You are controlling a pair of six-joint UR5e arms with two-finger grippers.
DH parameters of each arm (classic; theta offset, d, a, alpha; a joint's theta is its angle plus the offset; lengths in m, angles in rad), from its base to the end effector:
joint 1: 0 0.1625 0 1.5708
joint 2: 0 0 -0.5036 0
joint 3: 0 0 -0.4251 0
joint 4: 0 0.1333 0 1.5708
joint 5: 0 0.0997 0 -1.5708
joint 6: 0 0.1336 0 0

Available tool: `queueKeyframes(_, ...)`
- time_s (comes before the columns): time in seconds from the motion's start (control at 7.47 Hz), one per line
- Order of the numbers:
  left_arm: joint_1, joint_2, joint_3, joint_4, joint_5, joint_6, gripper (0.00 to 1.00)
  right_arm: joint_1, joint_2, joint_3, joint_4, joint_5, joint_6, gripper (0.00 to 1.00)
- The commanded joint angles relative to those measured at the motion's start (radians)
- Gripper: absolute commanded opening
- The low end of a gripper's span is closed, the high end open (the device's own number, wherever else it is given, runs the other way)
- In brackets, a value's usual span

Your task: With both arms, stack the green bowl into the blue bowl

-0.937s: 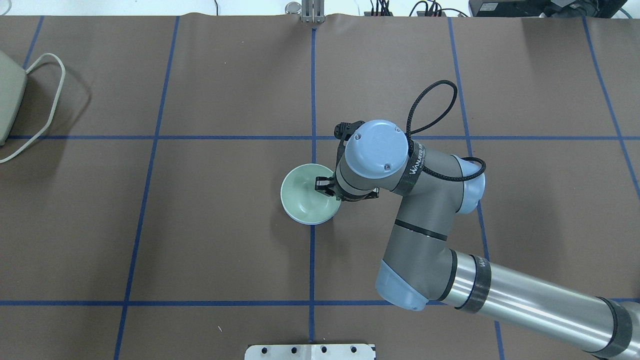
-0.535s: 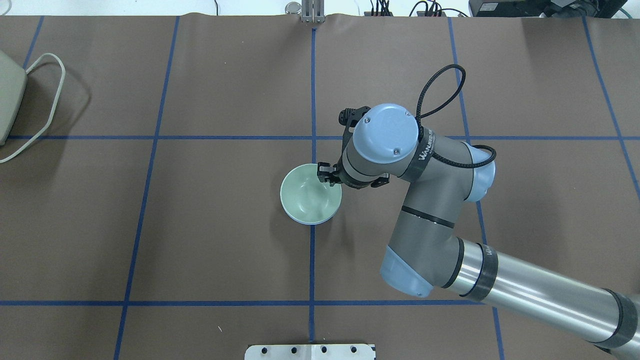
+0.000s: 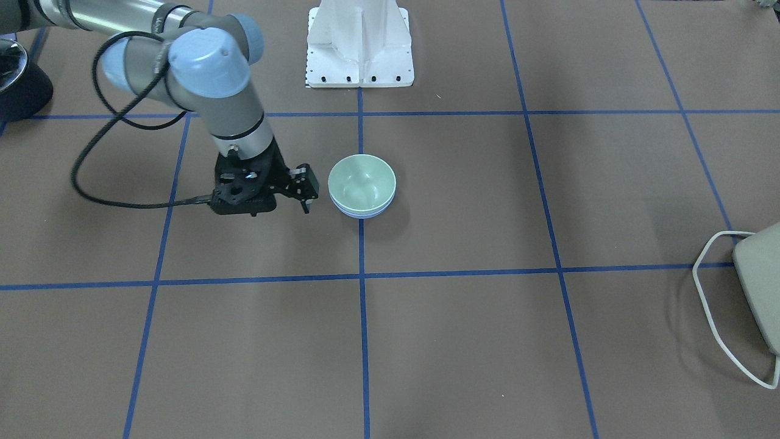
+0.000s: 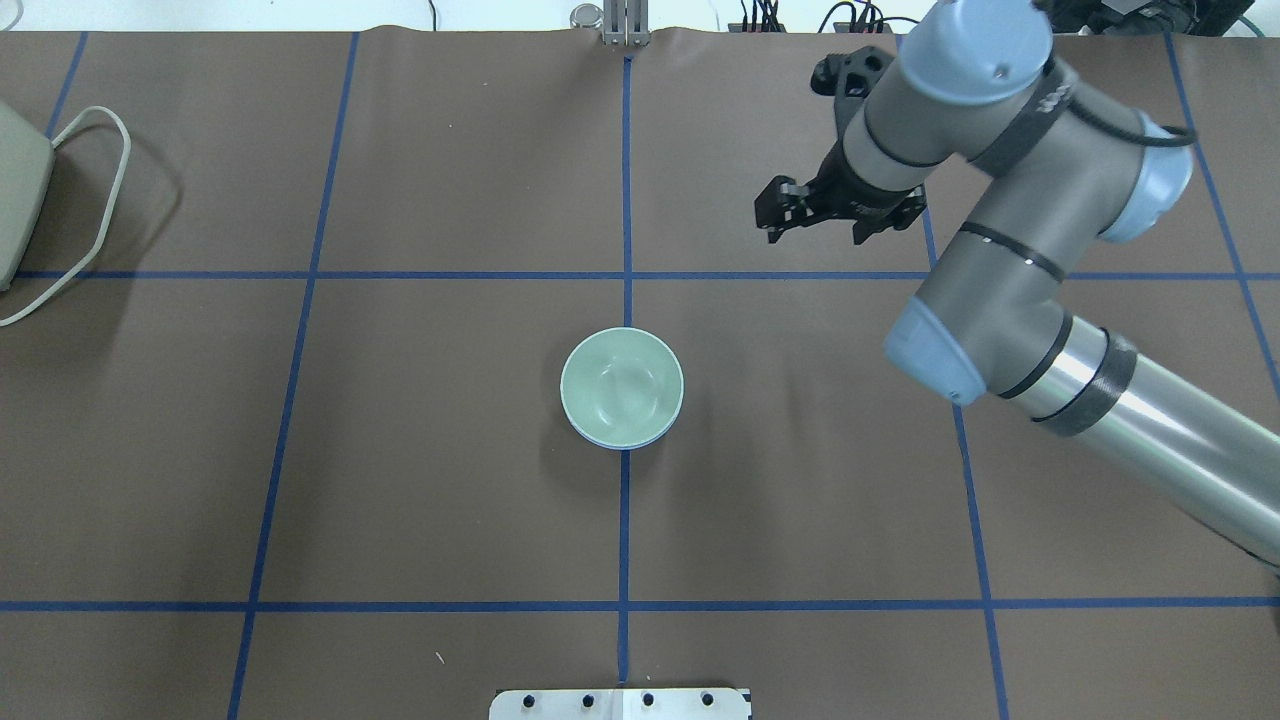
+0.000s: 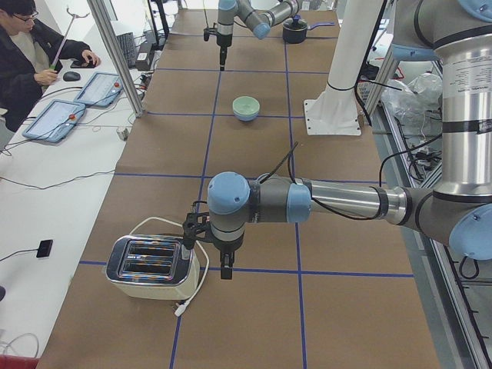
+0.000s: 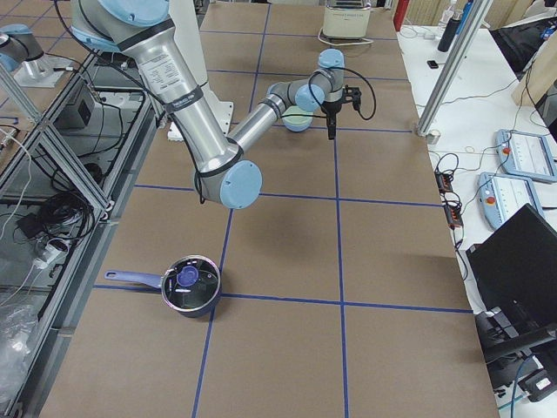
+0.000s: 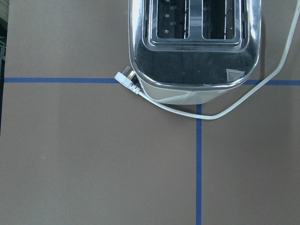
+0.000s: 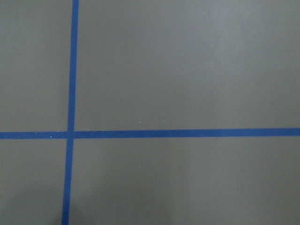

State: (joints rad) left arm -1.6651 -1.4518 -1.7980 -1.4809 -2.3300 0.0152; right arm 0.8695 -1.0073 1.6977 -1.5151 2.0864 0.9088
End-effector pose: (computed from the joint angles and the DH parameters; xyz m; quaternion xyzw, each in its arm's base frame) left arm -0.0849 -0.4583 0.7117 0.0288 0.3695 -0.0333 0.9282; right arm -0.4317 -0.6156 0.3352 0.0731 -0.4186 0.0008 0.9052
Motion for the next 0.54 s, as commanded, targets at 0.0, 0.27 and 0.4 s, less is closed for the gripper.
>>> queueKeyframes(0.0,0.013,0.016,-0.001,-0.082,0.000,-0.051,0.98,0.193,-0.110,0.003,-0.016,0.108,-0.295,1.00)
queueKeyframes(0.27,0.013,0.031,0.009,-0.084,-0.067,-0.050,0.98,0.371,-0.227,0.005,-0.061,0.177,-0.577,1.00)
queueKeyframes(0.4,0.013,0.030,0.009,-0.085,-0.080,-0.050,0.98,0.461,-0.291,0.005,-0.092,0.178,-0.735,1.00)
